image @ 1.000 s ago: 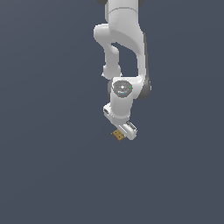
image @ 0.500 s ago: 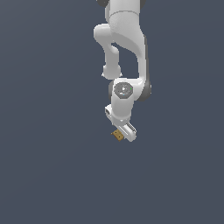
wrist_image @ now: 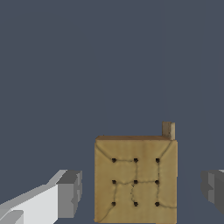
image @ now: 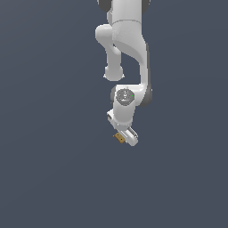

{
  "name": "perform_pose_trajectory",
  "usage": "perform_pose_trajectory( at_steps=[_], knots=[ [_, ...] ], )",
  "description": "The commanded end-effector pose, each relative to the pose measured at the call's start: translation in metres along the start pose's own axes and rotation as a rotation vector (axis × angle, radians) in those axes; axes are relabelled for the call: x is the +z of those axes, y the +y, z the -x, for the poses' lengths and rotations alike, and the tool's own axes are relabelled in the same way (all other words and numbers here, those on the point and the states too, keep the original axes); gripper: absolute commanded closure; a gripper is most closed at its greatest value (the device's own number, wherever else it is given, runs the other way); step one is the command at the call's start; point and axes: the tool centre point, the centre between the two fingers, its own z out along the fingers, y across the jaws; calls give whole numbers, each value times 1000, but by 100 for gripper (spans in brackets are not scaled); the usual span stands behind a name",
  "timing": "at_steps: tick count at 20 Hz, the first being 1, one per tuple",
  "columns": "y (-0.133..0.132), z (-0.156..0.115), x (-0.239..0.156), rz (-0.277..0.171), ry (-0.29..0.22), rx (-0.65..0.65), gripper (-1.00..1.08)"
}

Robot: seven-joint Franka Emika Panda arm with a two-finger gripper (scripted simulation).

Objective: Pick up the object and move it to a goal position.

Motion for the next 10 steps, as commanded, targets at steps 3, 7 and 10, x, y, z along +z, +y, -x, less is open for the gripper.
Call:
perform_pose_trajectory(
  at_steps=[3,7,10],
  knots=[
    [1,0,20,1,0,2,-92],
    [0,0,26,1,0,2,-92],
    [0,0,27,1,0,2,108]
  ],
)
